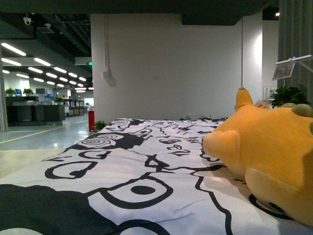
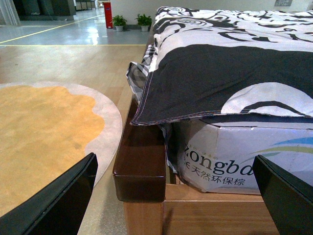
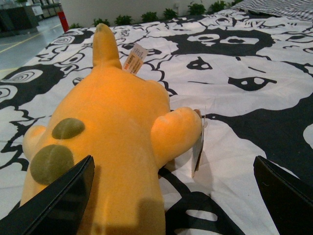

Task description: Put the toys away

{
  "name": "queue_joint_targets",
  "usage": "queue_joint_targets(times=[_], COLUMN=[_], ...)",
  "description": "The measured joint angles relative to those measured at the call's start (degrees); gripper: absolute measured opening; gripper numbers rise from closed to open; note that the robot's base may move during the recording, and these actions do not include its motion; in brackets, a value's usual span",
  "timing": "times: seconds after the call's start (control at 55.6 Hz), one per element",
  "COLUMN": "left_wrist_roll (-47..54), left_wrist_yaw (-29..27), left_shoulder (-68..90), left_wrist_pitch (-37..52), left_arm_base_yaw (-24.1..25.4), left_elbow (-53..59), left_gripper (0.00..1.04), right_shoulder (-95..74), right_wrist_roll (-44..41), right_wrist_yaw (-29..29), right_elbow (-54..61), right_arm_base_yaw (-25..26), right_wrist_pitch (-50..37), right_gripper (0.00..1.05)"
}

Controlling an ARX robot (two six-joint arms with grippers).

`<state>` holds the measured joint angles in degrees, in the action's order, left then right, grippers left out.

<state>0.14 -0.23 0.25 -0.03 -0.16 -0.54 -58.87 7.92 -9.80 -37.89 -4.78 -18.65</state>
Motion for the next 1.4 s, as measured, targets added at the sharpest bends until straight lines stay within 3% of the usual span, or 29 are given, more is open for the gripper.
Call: queue_joint_targets(times=[0.27,0.557,0.935,1.096,1.402], left_wrist_roll=[0.00,0.00,0.00,0.00,0.00], left_wrist_yaw=[0.00,0.00,0.00,0.00,0.00], left_shoulder=[0.00,0.00,0.00,0.00,0.00], left_wrist_pitch=[0.00,0.00,0.00,0.00,0.00], left_arm_base_yaw=[0.00,0.00,0.00,0.00,0.00], left_elbow=[0.00,0.00,0.00,0.00,0.00], left_gripper=[0.98,0.98,0.98,0.98,0.98], right_shoulder=[-2.45,-1.25,1.18,0.76,-0.77], right_wrist_roll=[0.02,0.68,1.38,1.49,1.49], right_wrist_yaw=[-0.68,2.12,1.86,0.00,-4.87], right_elbow=[-0.63,-3.65,-3.63,-3.63,-3.61], right_arm_base_yaw=[-0.92,3.21,3.06,1.36,-6.60], right_wrist_pitch=[-0.90,2.25,3.50,3.45,2.45], right_gripper=[0.98,0.98,0.98,0.98,0.98])
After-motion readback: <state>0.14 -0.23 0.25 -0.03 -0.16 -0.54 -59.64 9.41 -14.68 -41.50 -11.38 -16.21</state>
